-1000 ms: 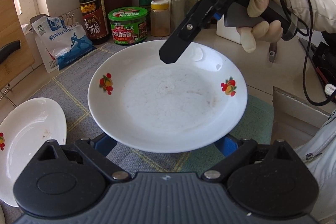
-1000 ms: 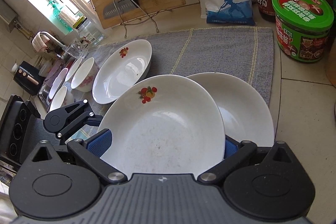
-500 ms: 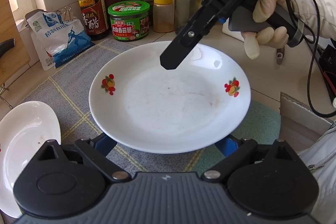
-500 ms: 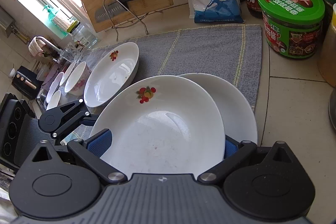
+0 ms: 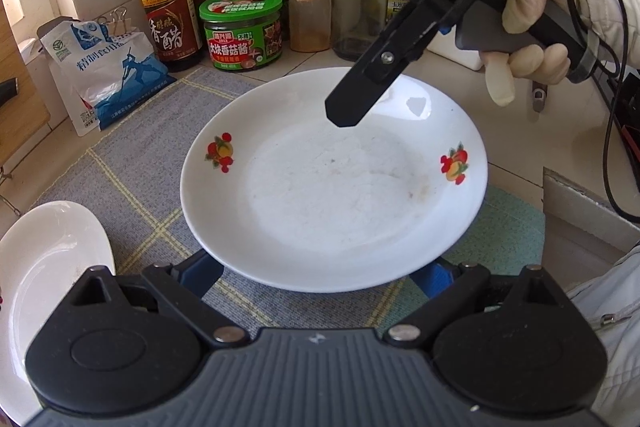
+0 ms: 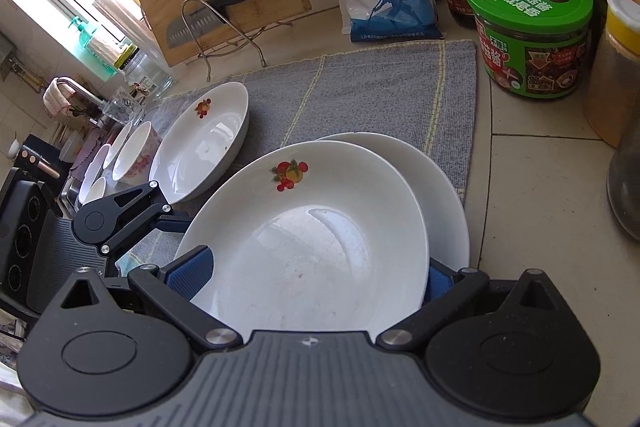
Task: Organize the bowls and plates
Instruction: 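Lower the plate onto the stained plate and open the right gripper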
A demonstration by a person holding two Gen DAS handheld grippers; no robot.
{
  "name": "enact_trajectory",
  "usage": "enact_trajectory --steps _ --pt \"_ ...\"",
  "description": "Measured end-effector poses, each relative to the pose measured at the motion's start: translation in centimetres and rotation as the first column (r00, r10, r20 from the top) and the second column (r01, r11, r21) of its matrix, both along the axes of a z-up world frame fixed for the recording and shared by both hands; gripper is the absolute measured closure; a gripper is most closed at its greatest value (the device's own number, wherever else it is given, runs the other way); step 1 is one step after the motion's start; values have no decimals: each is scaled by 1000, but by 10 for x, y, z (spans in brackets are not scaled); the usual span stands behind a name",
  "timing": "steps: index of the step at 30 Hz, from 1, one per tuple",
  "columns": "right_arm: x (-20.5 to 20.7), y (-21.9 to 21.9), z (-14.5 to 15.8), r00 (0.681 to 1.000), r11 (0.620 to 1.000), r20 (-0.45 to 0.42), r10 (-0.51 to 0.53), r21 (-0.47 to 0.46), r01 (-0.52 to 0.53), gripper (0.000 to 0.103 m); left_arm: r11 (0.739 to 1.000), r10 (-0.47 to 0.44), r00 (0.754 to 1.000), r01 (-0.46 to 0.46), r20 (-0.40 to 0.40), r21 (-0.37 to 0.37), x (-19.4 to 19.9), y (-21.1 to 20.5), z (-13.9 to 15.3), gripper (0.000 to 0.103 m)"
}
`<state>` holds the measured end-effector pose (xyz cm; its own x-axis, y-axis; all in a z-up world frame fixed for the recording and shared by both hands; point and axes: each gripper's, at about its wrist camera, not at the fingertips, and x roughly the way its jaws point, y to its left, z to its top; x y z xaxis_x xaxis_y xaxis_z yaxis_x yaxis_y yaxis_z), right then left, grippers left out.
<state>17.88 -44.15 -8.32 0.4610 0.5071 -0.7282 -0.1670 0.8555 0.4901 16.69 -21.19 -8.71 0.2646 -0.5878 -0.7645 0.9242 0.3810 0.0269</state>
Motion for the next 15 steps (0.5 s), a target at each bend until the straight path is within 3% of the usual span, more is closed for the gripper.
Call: enact_trajectory --steps 15 --pt "-18 -4 7 997 996 2 -78 -43 78 0 1000 -13 1000 13 7 -2 2 4 -1 6"
